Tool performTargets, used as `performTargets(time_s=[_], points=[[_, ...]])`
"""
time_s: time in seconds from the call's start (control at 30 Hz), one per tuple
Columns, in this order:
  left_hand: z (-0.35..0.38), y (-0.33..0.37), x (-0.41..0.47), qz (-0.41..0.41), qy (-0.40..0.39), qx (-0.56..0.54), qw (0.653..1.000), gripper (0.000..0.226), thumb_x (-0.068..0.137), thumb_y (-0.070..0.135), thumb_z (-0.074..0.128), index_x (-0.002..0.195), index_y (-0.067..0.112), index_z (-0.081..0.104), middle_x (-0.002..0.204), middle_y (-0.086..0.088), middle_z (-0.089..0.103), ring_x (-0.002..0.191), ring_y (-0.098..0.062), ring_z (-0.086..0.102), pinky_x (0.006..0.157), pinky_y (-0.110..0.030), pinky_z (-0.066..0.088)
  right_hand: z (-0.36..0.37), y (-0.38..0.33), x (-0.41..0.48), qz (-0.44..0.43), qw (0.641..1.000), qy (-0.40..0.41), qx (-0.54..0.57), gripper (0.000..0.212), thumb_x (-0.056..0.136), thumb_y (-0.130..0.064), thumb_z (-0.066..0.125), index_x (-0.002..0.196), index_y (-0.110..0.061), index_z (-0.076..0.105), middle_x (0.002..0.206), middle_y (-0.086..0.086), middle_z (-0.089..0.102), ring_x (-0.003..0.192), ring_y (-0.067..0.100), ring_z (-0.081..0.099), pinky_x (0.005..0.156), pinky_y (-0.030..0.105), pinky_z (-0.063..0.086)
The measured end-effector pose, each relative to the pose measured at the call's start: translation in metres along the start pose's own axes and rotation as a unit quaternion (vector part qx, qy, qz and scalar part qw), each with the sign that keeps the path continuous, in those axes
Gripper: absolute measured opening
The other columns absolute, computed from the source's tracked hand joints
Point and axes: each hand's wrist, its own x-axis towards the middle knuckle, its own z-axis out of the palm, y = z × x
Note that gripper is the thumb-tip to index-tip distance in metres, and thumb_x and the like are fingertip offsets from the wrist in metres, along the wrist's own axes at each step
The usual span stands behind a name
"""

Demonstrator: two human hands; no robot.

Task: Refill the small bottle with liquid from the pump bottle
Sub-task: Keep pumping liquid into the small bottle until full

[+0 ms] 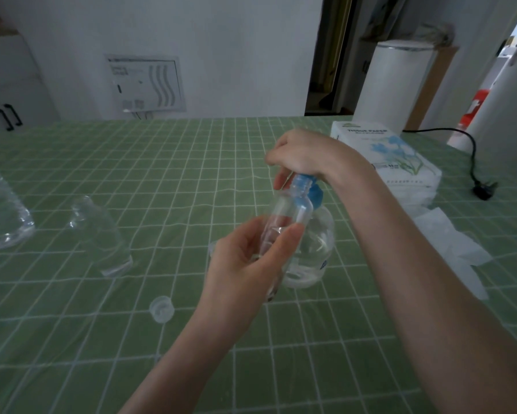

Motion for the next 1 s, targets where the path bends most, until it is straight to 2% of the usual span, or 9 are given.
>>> performTargets(time_s=[0.13, 0.27, 0.43, 0.53, 0.6, 0.7, 0.87, 0.93, 1.0], points=[[0.0, -0.002, -0.001, -0.006, 0.003, 0.018, 1.0, 0.023, 0.07, 0.049, 0.061, 0.07, 0.028, 0.07, 0.056, 0.007, 0.058, 0.052, -0.007, 0.05, 0.048, -0.013, 0.041, 0.005, 0.004, -0.002, 0.005, 1.0, -0.01, 0.011, 0.035, 0.095, -0.02, 0.048, 0.122, -0.001, 0.058, 0.11, 0.016, 0.069, 0.105, 0.029, 0.065, 0.094, 0.037, 0.046], [0.0, -0.002, -0.001, -0.002, 0.003, 0.017, 1.0, 0.028, 0.067, 0.048, 0.059, 0.074, 0.024, 0.071, 0.056, 0.007, 0.06, 0.051, -0.005, 0.051, 0.048, -0.012, 0.042, 0.004, 0.003, -0.003, -0.009, 1.0, 0.001, 0.019, 0.035, 0.095, -0.02, 0.047, 0.121, 0.0, 0.058, 0.108, 0.017, 0.07, 0.102, 0.031, 0.067, 0.096, 0.041, 0.049], [0.001, 0.003, -0.001, 0.0, -0.002, -0.005, 1.0, 0.027, 0.065, 0.049, 0.058, 0.075, 0.028, 0.072, 0.053, 0.01, 0.059, 0.047, 0.0, 0.049, 0.044, -0.009, 0.04, -0.006, -0.002, -0.003, -0.029, 0.999, 0.032, 0.016, 0.032, 0.094, -0.022, 0.049, 0.115, -0.001, 0.06, 0.103, 0.018, 0.072, 0.097, 0.032, 0.068, 0.09, 0.043, 0.052], [0.001, 0.004, -0.001, -0.001, -0.004, -0.013, 1.0, 0.021, 0.067, 0.047, 0.059, 0.07, 0.03, 0.071, 0.051, 0.01, 0.058, 0.046, 0.0, 0.048, 0.044, -0.009, 0.04, -0.004, -0.003, -0.003, -0.028, 0.999, 0.03, 0.019, 0.037, 0.096, -0.028, 0.048, 0.122, -0.004, 0.058, 0.103, 0.015, 0.071, 0.095, 0.029, 0.069, 0.09, 0.04, 0.053], [0.002, 0.004, 0.0, -0.006, 0.0, -0.016, 1.0, 0.02, 0.066, 0.047, 0.059, 0.069, 0.03, 0.07, 0.051, 0.01, 0.058, 0.045, 0.0, 0.048, 0.044, -0.009, 0.04, -0.003, -0.003, -0.003, -0.022, 0.999, 0.023, 0.015, 0.04, 0.097, -0.031, 0.047, 0.125, -0.004, 0.057, 0.103, 0.012, 0.072, 0.095, 0.027, 0.069, 0.087, 0.035, 0.049], [0.002, 0.002, 0.0, -0.009, 0.012, -0.005, 1.0, 0.024, 0.064, 0.049, 0.059, 0.071, 0.03, 0.071, 0.053, 0.008, 0.058, 0.048, -0.004, 0.049, 0.045, -0.01, 0.041, -0.001, -0.001, -0.002, -0.011, 1.0, 0.014, 0.013, 0.038, 0.097, -0.028, 0.046, 0.123, -0.004, 0.058, 0.106, 0.012, 0.072, 0.099, 0.026, 0.067, 0.073, 0.03, 0.043], [-0.001, -0.002, -0.001, -0.007, 0.009, 0.012, 1.0, 0.027, 0.072, 0.047, 0.063, 0.08, 0.023, 0.071, 0.057, 0.003, 0.058, 0.054, -0.01, 0.05, 0.048, -0.013, 0.041, 0.004, 0.003, -0.003, -0.002, 1.0, 0.001, 0.009, 0.037, 0.097, -0.025, 0.047, 0.123, -0.002, 0.059, 0.11, 0.014, 0.071, 0.104, 0.029, 0.065, 0.071, 0.03, 0.042], [-0.001, -0.003, 0.0, -0.006, 0.012, 0.015, 1.0, 0.027, 0.073, 0.048, 0.063, 0.082, 0.024, 0.071, 0.058, 0.003, 0.059, 0.054, -0.008, 0.05, 0.049, -0.014, 0.041, 0.004, 0.003, -0.003, -0.004, 1.0, 0.004, 0.006, 0.037, 0.097, -0.026, 0.047, 0.123, -0.002, 0.059, 0.109, 0.014, 0.071, 0.103, 0.028, 0.065, 0.064, 0.026, 0.039], [0.0, -0.004, -0.001, -0.001, 0.011, 0.014, 1.0, 0.028, 0.071, 0.05, 0.064, 0.08, 0.024, 0.071, 0.057, 0.006, 0.058, 0.053, -0.006, 0.05, 0.049, -0.013, 0.041, 0.002, 0.003, -0.003, -0.008, 1.0, 0.007, 0.002, 0.037, 0.097, -0.026, 0.047, 0.124, -0.004, 0.057, 0.109, 0.013, 0.07, 0.101, 0.027, 0.065, 0.066, 0.027, 0.04]])
